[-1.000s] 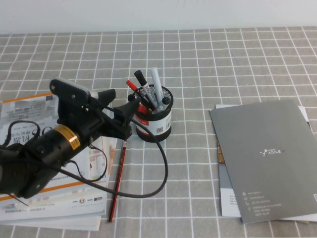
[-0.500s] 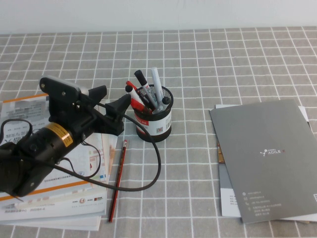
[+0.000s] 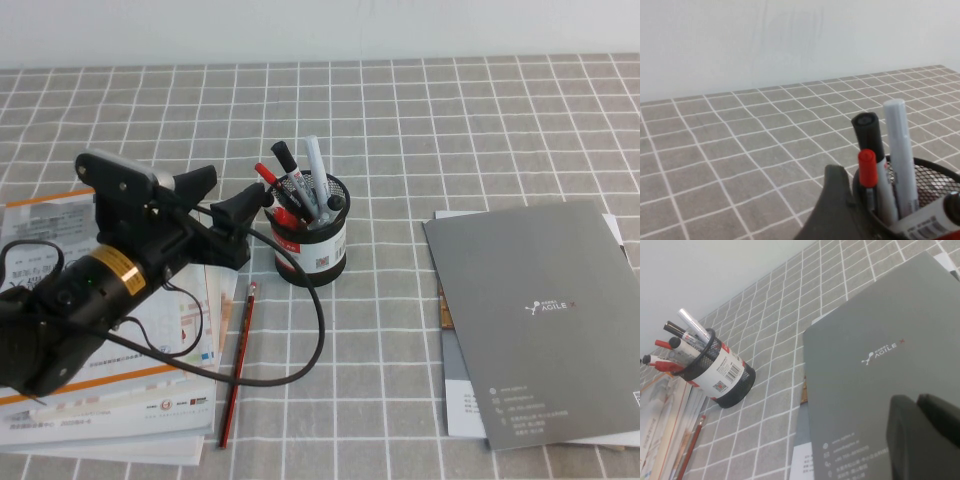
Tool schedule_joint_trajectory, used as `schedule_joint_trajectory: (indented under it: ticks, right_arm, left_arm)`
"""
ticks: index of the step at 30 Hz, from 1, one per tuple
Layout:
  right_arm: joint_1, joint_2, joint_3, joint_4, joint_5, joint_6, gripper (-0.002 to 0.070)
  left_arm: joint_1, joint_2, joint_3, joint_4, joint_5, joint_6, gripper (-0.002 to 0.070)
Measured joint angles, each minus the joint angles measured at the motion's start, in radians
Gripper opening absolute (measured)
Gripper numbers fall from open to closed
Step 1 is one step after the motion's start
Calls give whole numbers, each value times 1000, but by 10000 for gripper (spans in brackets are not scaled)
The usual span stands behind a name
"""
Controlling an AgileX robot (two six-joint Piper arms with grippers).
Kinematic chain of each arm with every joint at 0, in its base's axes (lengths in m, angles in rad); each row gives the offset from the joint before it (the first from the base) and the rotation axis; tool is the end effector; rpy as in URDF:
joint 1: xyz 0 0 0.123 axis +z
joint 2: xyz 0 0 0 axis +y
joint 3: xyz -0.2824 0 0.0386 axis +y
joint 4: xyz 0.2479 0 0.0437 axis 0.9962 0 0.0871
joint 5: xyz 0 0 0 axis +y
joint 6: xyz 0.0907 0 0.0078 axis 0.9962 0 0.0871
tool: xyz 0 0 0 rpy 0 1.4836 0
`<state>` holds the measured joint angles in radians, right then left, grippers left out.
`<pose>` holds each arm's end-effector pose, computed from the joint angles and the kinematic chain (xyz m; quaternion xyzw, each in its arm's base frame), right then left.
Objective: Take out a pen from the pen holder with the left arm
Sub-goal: 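Take a marker out of the pen holder and lay it on the table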
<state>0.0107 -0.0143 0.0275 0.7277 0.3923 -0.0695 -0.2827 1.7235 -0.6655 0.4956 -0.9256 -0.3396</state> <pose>0.0510 0.0238 0.1782 0.1562 0.7641 0.2867 0.5564 0.3020 -0.1237 0.1925 0.2220 0.7074 -0.2429 0.6255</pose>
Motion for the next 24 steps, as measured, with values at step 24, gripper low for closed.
schedule_joint_trajectory:
  ticks: [24]
  right_arm:
    - [0, 0, 0, 0, 0, 0, -13]
  left_arm:
    - [0, 13, 0, 79, -7, -27, 360]
